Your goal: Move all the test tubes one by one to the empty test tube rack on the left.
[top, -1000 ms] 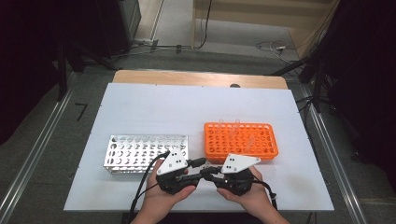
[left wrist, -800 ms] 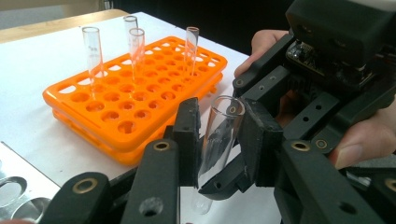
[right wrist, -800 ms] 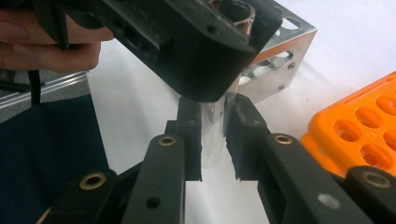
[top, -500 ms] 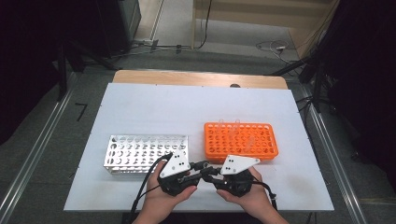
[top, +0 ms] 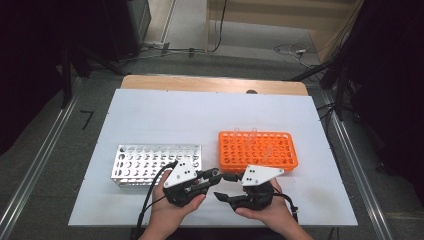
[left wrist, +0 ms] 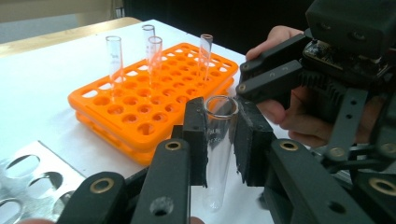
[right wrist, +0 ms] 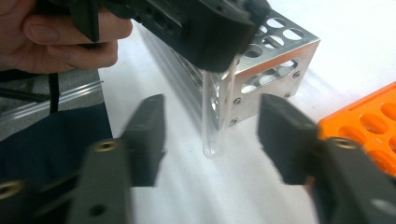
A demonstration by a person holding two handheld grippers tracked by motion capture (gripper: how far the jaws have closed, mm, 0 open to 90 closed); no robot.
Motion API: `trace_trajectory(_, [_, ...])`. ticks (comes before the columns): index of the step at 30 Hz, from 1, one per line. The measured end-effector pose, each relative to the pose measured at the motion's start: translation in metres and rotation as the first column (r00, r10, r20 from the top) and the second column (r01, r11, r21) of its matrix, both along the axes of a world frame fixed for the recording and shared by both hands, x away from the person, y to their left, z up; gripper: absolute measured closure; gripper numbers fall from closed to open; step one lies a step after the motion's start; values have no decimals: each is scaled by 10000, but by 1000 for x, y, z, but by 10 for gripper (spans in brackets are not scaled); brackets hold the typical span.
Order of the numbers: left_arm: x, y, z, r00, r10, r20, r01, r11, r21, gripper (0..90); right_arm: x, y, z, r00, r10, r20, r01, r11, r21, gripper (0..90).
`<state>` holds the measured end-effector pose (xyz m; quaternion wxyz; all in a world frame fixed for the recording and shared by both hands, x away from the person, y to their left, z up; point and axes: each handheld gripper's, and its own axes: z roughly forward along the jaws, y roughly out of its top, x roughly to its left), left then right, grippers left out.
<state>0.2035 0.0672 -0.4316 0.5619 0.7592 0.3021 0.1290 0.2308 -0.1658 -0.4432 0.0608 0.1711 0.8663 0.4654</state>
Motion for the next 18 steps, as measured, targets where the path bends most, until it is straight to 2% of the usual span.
trace_trajectory(1, [0, 1, 0, 10000, 16, -8, -16, 10000, -3, 763, 1, -5, 1, 9999, -126, -60, 127, 9999, 72, 249])
trace_trajectory(2, [0, 2, 1, 10000, 35, 3, -35, 10000, -4, 763, 1, -5, 1, 9999, -126, -60, 127, 9999, 72, 249])
trace_trajectory(6, [2, 8, 4, 9998, 185, 33, -184, 9998, -35, 764, 5, -22, 3, 9977, -643, -236, 652, 9971, 396, 133])
trace_trajectory(7, [2, 9, 5, 9997, 227, 44, -227, 9997, -28, 764, 5, -22, 3, 9977, -643, -236, 652, 9971, 396, 133])
trace_trajectory(11, [4, 16, 10, 9992, 370, 132, -368, 9993, -101, 764, 9, -37, 8, 9958, -875, -257, 889, 9941, 616, 19])
trace_trajectory(18, [9, 27, 17, 9976, 643, 256, -641, 9979, -83, 764, 13, -66, 13, 9891, -1458, -225, 1472, 9855, 838, 0])
